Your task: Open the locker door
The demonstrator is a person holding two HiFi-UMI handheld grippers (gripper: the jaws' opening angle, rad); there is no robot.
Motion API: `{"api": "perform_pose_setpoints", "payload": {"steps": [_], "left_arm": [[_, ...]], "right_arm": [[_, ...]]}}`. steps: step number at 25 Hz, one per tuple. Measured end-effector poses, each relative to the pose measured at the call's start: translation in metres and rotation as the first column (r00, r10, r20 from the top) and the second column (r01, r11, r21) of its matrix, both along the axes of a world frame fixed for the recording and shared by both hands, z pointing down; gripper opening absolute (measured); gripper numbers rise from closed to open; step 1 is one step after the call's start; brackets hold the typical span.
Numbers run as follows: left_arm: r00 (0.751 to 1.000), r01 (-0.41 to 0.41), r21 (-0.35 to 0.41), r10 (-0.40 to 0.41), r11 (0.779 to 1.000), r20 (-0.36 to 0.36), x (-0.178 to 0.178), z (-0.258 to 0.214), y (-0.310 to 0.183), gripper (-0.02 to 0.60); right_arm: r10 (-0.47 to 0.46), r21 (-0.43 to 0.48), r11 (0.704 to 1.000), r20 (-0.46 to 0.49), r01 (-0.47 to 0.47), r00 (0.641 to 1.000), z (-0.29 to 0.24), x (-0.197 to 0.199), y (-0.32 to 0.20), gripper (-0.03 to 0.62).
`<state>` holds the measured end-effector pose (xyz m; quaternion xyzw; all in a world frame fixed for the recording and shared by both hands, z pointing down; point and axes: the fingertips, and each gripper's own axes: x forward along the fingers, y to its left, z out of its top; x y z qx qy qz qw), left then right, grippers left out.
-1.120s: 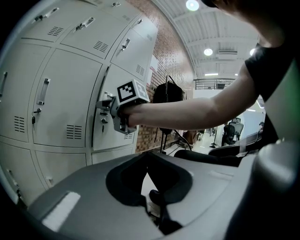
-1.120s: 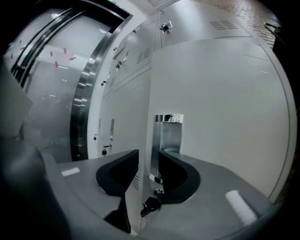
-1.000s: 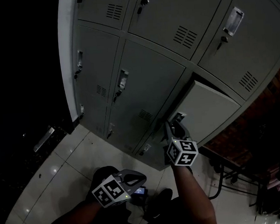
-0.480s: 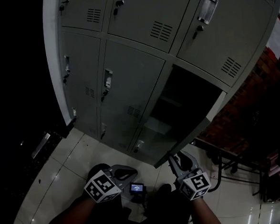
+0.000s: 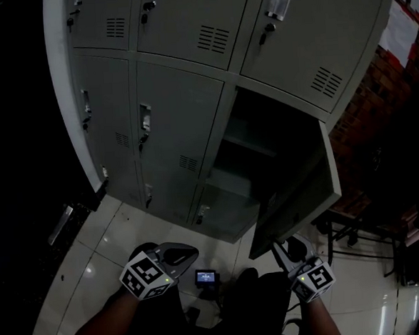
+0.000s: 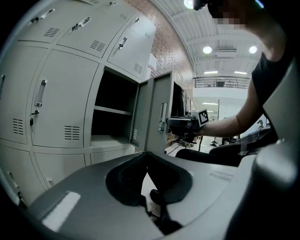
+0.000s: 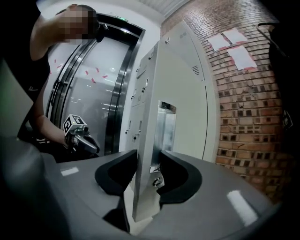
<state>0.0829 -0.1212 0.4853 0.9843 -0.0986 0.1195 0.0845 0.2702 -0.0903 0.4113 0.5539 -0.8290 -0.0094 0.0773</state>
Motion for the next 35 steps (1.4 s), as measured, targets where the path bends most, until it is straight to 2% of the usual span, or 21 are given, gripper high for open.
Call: {"api": "perform_pose_setpoints", "payload": {"steps": [5, 11, 16, 20, 23, 26, 29, 33, 35], "left_arm": [[1.000, -0.005, 0.003, 0.005, 1.000, 0.002, 0.002, 0.000, 0.001, 0.011], [1.000, -0.006, 0.005, 0.006, 1.000, 0.009, 0.006, 0.001, 0.001, 0.011], [1.000, -0.005, 0.013, 0.004, 1.000, 0.022, 0.007, 0.004, 0.001, 0.011], [1.000, -0.001, 0.013, 0.000, 1.000, 0.024, 0.005, 0.004, 0.000, 0.011], [1.000, -0.001, 0.015, 0.000, 1.000, 0.027, 0.006, 0.005, 0.001, 0.011], [1.000, -0.002, 0.018, 0.001, 1.000, 0.031, 0.006, 0.005, 0.001, 0.011], [1.000, -0.001, 0.020, 0.001, 1.000, 0.031, 0.006, 0.005, 0.001, 0.011], [0.999, 0.000, 0.022, -0.001, 1.000, 0.032, 0.005, 0.006, 0.001, 0.011], [0.999, 0.000, 0.023, 0.000, 1.000, 0.032, 0.006, 0.005, 0.001, 0.011]], "right_arm": [[0.069, 0.003, 0.998, -0.015, -0.069, 0.997, 0.002, 0.023, 0.011, 0.158], [0.142, -0.006, 0.990, -0.044, -0.142, 0.989, 0.004, 0.032, 0.012, 0.164], [0.270, -0.064, 0.960, -0.056, -0.274, 0.961, 0.008, 0.048, 0.016, 0.182], [0.315, -0.081, 0.944, -0.081, -0.321, 0.946, 0.011, 0.054, 0.027, 0.186], [0.312, -0.081, 0.944, -0.093, -0.319, 0.946, 0.013, 0.050, 0.038, 0.177], [0.323, -0.063, 0.943, -0.064, -0.327, 0.944, 0.011, 0.049, 0.050, 0.156], [0.304, -0.030, 0.952, -0.001, -0.304, 0.953, 0.005, 0.042, 0.060, 0.087], [0.169, -0.007, 0.986, 0.031, -0.169, 0.985, 0.008, 0.014, 0.057, 0.003], [0.086, -0.013, 0.996, 0.031, -0.086, 0.996, 0.017, -0.002, 0.052, 0.002]]}}
